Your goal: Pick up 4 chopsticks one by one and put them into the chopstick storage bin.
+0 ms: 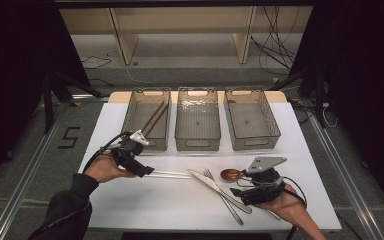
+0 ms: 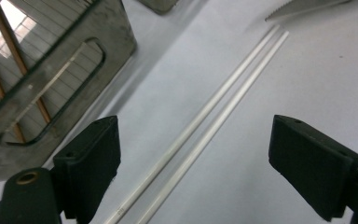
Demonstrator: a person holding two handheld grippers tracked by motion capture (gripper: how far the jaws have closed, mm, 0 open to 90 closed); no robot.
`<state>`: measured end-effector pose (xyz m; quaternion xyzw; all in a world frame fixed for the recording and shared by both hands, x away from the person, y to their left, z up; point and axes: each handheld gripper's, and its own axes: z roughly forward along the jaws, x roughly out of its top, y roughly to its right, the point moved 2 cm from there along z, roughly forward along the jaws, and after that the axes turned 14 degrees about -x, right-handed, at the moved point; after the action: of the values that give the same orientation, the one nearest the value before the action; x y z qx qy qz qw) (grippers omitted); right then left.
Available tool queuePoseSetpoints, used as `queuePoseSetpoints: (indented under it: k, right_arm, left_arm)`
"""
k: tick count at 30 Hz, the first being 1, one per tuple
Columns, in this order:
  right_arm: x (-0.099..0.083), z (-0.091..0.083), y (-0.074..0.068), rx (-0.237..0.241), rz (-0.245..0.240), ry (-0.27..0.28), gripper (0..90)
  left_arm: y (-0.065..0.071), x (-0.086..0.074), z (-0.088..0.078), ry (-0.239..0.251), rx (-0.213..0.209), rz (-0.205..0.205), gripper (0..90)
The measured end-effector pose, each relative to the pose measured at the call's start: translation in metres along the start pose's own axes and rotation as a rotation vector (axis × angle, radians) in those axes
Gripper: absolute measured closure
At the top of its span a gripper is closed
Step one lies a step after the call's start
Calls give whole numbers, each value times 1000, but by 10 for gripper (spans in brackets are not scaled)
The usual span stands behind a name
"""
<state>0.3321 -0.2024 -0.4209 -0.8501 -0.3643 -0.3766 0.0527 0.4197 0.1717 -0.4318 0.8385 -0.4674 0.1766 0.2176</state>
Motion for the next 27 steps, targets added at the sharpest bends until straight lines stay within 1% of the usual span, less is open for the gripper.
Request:
queuePoseSetpoints:
  k: [3, 4, 6, 9, 11, 12, 13, 15, 16, 18, 19, 20, 22, 24, 27]
  right_arm:
    - [0, 0, 0, 1, -1, 0, 289]
    - [0, 0, 0, 1, -1, -1, 289]
    - [0, 0, -1, 1, -2, -1, 289]
    - [0, 0, -1, 1, -1, -1, 289]
    - [0, 0, -1, 0, -1, -1, 289]
    - [1, -1, -1, 0, -1, 0, 289]
    - [1, 0, -1, 0, -2, 1, 289]
    - [1, 0, -1, 1, -3, 0, 289]
    - [1, 0, -1, 1, -1, -1, 289]
    - [0, 0, -1, 2, -2, 0, 289]
    - [0, 0, -1, 2, -2, -1, 289]
    - [0, 0, -1, 3, -3, -2, 289]
    - [0, 0, -1, 3, -6, -3, 289]
    - [0, 1, -2, 4, -8, -5, 289]
    - [1, 1, -2, 4, -6, -7, 289]
  left_arm:
    - [0, -3, 2, -28, 4, 12, 162]
    - [1, -4, 3, -29, 3, 12, 163]
    - [1, -6, 4, -47, -3, 21, 166]
    - [1, -8, 6, -88, 9, 42, 171]
    - [1, -11, 8, -101, 8, 50, 178]
    - [1, -12, 8, -116, 6, 55, 178]
    - [2, -13, 8, -117, 8, 59, 181]
    - [2, -15, 8, -129, 0, 71, 193]
    - [1, -16, 8, -139, -2, 75, 201]
    - [0, -18, 9, -146, -8, 70, 220]
    - [-1, -19, 9, -162, -6, 80, 231]
    - [-2, -21, 10, -169, -3, 78, 244]
    - [-3, -23, 13, -190, -3, 90, 272]
    - [-3, -25, 16, -200, -12, 100, 309]
    - [-7, -28, 20, -212, -12, 101, 356]
